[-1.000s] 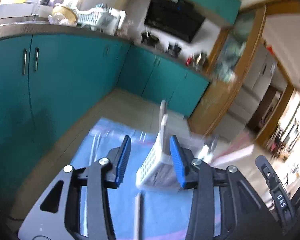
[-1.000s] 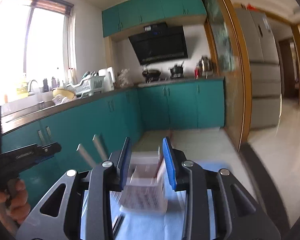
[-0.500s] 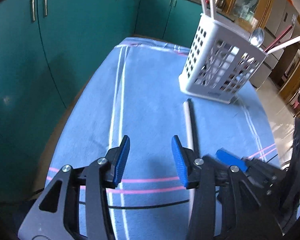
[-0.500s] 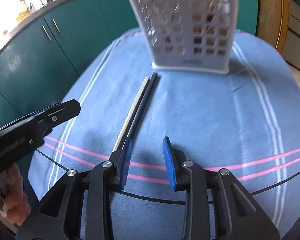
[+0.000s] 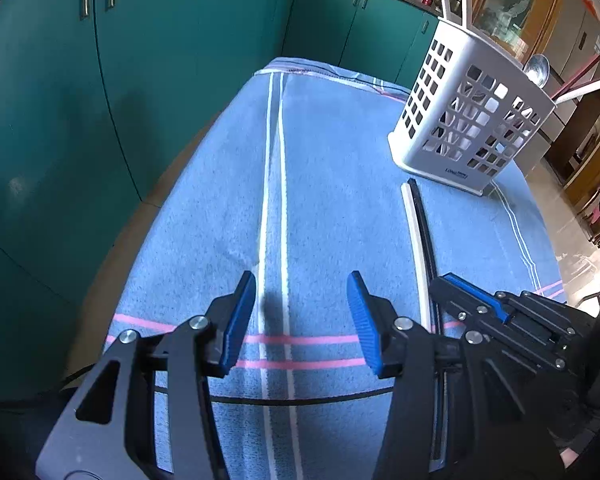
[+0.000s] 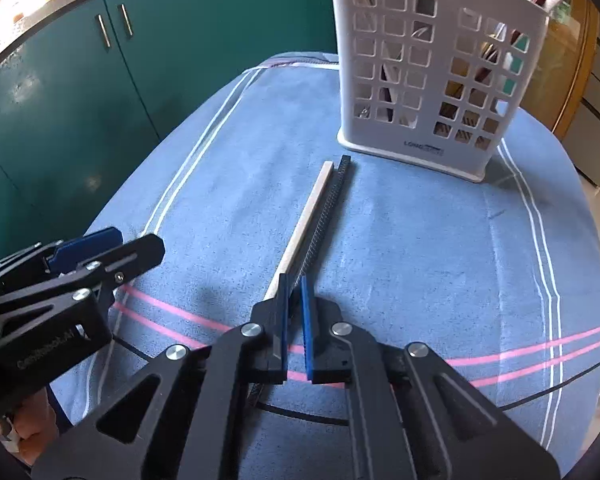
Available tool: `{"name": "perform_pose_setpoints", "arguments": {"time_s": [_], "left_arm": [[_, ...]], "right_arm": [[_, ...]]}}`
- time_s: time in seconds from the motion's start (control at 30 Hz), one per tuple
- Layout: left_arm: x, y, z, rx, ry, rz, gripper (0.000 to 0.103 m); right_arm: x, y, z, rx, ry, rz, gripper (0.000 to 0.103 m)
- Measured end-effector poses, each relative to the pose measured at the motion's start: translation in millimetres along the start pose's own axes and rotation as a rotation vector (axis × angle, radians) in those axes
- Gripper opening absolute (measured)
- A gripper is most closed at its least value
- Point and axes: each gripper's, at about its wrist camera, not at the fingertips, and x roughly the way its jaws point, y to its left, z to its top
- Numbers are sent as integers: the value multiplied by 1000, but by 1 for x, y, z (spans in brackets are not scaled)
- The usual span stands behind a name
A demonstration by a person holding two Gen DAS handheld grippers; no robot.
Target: Organize utensils
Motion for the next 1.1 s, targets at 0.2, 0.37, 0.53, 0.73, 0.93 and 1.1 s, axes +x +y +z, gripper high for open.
{"name": "perform_pose_setpoints", "arguments": {"time_s": [0.2, 0.37, 0.53, 0.73, 0.93, 1.1], "left_arm": [[2, 1, -5, 13, 13, -21, 48], [-19, 29, 13, -35, -56, -14, 47], [-60, 64, 30, -87, -158, 44, 47], [-122, 88, 31, -154, -239, 79, 47], [-197, 63, 14, -132, -317, -13, 47], [-250, 17, 12, -47, -391, -71, 47]], "right_arm": [[-12, -26, -13, 64, -3, -40, 5], [-22, -52, -23, 104, -1, -50, 5], [-28, -62, -28, 138, -9, -37, 5], [-31, -71, -33, 150, -21, -15, 5], [-33, -69, -37, 142, -40, -21, 5], [-38, -74, -45, 158, -42, 5, 5]]}}
